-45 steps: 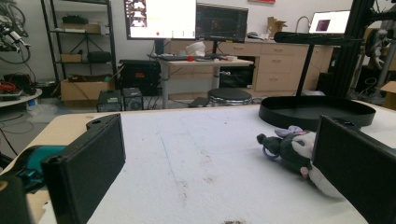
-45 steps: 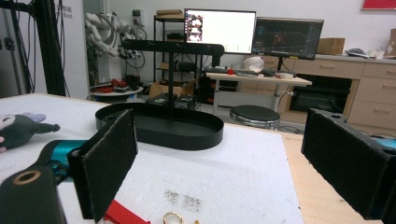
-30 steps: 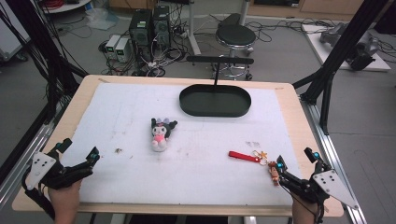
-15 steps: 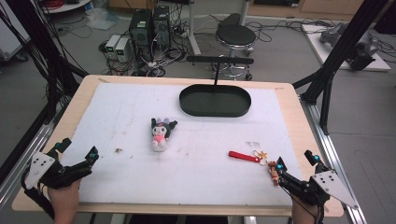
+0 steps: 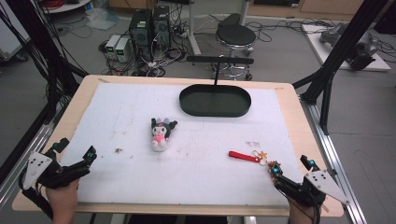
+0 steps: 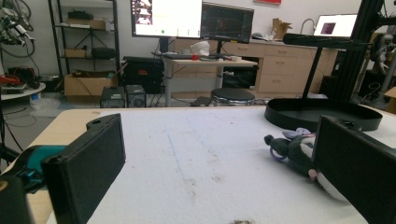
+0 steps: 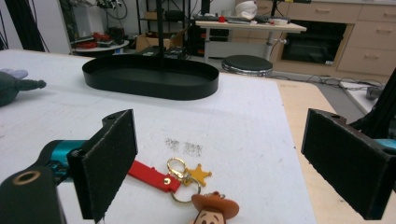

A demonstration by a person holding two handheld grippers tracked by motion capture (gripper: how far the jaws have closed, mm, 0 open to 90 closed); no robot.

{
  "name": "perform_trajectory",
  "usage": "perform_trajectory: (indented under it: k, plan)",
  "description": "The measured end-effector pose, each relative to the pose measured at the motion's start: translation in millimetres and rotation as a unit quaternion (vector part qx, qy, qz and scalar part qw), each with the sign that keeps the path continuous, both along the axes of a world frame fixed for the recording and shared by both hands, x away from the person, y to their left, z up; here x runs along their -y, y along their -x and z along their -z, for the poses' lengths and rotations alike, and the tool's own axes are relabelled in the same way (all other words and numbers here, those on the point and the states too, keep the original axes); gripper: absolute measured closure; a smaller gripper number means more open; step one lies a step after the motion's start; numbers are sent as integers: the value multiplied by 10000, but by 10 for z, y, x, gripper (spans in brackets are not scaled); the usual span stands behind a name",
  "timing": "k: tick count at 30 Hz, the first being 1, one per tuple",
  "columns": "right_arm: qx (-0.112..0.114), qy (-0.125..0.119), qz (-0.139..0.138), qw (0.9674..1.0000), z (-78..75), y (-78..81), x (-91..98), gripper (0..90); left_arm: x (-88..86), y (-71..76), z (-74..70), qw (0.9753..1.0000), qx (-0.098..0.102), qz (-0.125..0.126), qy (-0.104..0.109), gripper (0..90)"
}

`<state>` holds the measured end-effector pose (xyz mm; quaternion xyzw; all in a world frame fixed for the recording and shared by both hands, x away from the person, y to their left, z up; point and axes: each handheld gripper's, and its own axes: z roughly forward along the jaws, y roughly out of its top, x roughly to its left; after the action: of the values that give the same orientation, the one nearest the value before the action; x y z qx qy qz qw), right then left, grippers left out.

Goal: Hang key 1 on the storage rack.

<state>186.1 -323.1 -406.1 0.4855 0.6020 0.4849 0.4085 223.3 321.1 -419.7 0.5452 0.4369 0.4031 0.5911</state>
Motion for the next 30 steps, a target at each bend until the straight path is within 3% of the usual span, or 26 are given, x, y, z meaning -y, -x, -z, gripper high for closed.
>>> perform_trajectory:
  k: [9, 15, 21, 23, 24, 30]
  plan:
    - [-445, 118, -14, 9989, 145, -15, -35, 99, 1, -2, -2, 10000, 1, 9, -3, 33]
    - [-742, 7, 61, 9972, 238, -45, -52, 99, -8, -6, 4, 10000, -13, -19, -1, 32]
    - [-1132, 138, 208, 9933, 343, -88, -52, 99, -4, -12, 7, 10000, -16, -1, -17, 33]
    - [-1163, 144, 212, 9929, 354, -93, -47, 99, -3, -13, 6, 10000, -9, -6, -3, 33]
    - [-1305, 127, 265, 9910, 376, -106, -46, 99, -5, -12, 7, 10000, -12, -8, -7, 33]
    - [-1652, 174, 314, 9856, 422, -168, -77, 99, -3, -12, 7, 10000, -17, -4, -20, 33]
